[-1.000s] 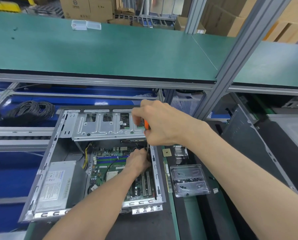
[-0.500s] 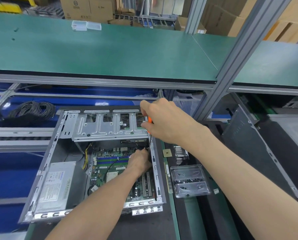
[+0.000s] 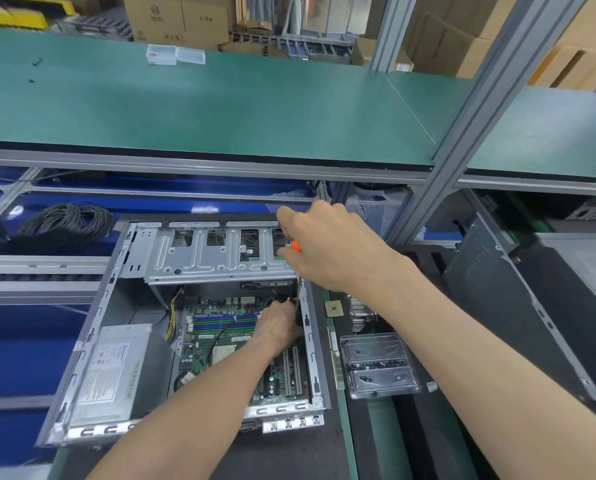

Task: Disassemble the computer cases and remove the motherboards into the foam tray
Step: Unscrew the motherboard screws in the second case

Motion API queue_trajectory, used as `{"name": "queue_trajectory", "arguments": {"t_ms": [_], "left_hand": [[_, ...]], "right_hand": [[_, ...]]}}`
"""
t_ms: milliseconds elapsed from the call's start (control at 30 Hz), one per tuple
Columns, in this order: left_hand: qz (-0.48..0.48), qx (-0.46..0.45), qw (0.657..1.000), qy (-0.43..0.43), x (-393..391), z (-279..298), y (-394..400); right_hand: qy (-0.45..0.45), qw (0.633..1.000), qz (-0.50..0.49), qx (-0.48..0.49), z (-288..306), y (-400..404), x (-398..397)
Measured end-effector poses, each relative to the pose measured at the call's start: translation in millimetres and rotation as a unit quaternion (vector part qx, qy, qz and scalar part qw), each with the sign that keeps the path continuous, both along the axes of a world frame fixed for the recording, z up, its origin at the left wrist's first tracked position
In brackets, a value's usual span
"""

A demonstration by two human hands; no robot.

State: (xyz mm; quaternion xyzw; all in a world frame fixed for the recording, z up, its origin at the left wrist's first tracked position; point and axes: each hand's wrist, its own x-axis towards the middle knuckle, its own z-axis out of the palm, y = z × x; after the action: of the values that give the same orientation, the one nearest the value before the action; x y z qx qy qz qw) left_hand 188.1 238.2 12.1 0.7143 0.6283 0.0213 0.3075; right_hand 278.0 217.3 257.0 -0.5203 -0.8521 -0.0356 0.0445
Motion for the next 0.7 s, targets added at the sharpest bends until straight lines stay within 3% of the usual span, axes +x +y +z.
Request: {"name": "queue_trajectory", "arguments": {"t_ms": [167, 300, 500, 700], "left_hand": [[0.000, -0.004, 1.000, -0.001, -2.8, 2.8, 0.9], [-0.012, -0.006, 1.000, 0.003, -3.0, 2.1, 1.5], [-0.055, 0.005, 0.998, 0.020, -5.7, 2.6, 3.7], [-0.076, 0.021, 0.996, 0.034, -7.0, 0.6, 5.0]], "right_hand": [[0.051, 0.991, 0.074, -0.095, 5.0, 1.3, 1.3], [0.041, 0.999, 0.006, -0.030, -2.0, 3.5, 3.6], [0.083, 0.993, 0.035, -0.080, 0.4, 4.2, 9.5], [0.132, 0.991, 0.027, 0.008, -0.8, 5.5, 8.6]]}}
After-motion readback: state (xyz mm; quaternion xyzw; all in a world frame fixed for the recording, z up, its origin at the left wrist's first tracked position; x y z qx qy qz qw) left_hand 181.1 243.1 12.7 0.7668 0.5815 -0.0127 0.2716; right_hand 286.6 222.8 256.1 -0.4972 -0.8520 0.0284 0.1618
